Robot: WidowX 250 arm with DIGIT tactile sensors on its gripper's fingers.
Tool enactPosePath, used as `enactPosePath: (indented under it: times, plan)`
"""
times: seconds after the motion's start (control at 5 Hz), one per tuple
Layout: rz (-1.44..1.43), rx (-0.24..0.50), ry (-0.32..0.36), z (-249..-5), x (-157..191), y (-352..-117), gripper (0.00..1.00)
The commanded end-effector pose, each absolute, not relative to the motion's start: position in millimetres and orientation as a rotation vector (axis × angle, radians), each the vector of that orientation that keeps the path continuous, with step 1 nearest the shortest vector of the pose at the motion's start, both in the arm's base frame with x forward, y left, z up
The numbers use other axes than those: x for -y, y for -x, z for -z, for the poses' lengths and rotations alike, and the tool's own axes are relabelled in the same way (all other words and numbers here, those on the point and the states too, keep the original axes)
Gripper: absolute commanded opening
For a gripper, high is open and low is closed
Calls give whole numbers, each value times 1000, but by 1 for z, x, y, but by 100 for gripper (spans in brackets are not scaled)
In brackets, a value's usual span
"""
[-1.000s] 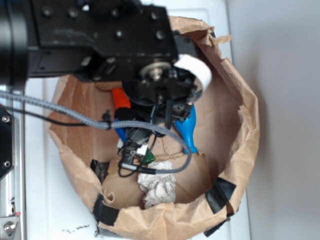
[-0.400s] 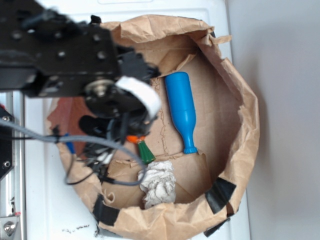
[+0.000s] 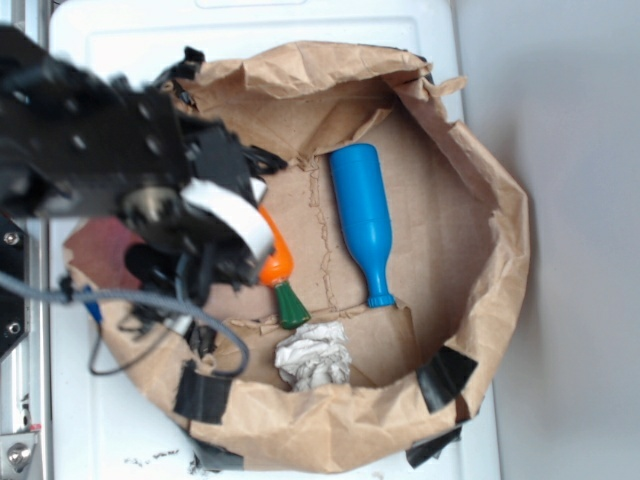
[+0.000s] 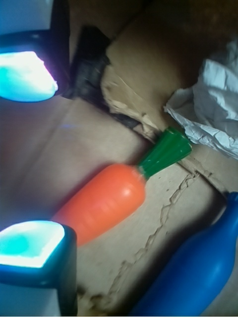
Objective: Grab the carrot.
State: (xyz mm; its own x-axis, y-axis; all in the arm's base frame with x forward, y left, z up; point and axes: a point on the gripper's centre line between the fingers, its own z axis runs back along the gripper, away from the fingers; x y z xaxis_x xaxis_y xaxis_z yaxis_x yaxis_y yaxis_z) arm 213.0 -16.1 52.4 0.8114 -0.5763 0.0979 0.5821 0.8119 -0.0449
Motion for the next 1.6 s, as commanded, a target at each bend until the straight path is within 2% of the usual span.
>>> enactPosePath:
  times: [0.0, 0.2, 0.4, 0.8, 1.0, 1.2, 1.4]
  plan:
    - [610, 67, -2, -25, 30, -232, 100]
    - [582, 57, -4, -23, 31, -237, 0]
    - [575, 92, 43, -47, 37, -230, 0]
    - [483, 142, 217, -136, 34, -216, 0]
    - [444, 155, 249, -161, 28, -225, 0]
    - [442, 147, 255, -158, 19, -241, 100]
    - [436, 159, 228, -148, 13, -248, 100]
